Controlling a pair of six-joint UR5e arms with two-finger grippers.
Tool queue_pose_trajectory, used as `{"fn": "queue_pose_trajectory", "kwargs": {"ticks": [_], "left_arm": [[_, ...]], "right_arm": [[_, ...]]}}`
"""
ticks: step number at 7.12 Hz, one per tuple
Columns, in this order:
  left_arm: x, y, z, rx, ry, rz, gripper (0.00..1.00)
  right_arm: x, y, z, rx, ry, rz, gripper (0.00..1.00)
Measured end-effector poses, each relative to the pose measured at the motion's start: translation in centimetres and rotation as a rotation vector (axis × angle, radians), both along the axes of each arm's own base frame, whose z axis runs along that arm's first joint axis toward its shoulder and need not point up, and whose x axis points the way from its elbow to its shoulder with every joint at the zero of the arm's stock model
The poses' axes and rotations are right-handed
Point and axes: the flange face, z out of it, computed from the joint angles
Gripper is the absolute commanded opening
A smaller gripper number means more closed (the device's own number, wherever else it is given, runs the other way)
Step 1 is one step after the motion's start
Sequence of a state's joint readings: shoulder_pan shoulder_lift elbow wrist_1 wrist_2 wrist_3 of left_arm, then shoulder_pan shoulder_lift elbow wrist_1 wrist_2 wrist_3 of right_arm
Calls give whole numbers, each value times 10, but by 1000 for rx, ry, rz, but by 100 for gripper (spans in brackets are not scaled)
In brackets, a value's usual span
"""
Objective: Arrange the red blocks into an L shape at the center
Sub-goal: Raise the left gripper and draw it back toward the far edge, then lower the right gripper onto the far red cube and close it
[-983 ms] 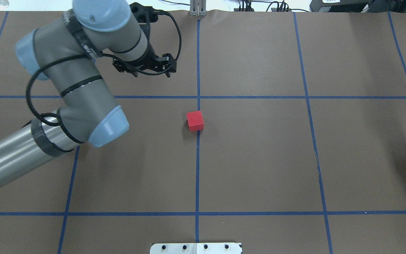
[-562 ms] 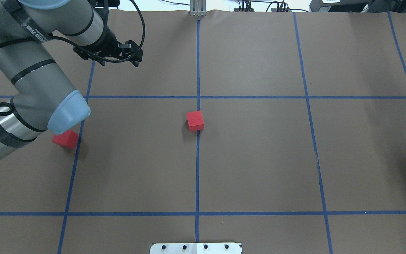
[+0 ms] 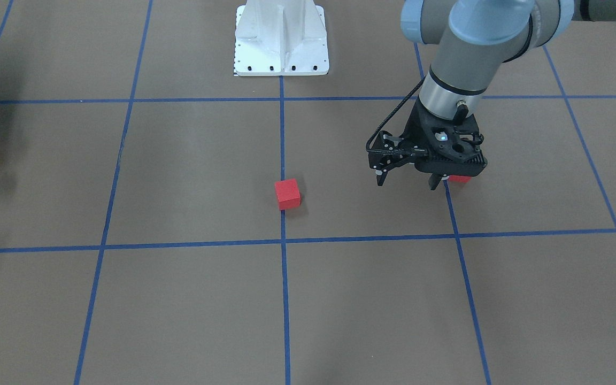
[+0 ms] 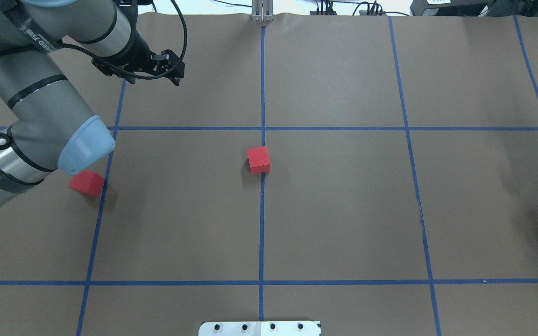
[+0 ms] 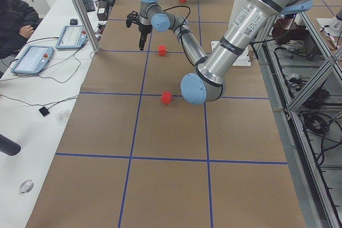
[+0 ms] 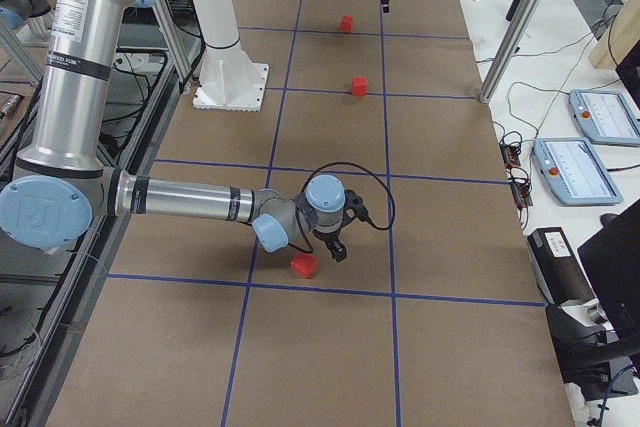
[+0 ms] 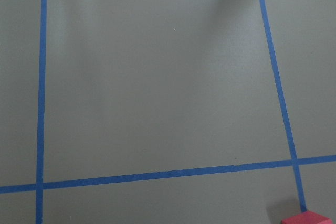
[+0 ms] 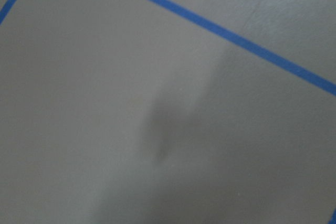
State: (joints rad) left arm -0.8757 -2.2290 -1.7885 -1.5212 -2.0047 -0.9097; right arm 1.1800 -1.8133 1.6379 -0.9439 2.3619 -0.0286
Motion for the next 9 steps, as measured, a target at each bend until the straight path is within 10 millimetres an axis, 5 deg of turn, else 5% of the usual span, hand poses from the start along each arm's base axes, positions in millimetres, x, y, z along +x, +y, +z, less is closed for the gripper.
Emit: {"fn": "queue_pose_trajectory", "kwargs": {"ticks": [9], "left_arm": [[5, 5, 10, -5, -2, 10, 100]], "right_arm": [[-16, 38, 58, -83, 89, -81, 96]]}}
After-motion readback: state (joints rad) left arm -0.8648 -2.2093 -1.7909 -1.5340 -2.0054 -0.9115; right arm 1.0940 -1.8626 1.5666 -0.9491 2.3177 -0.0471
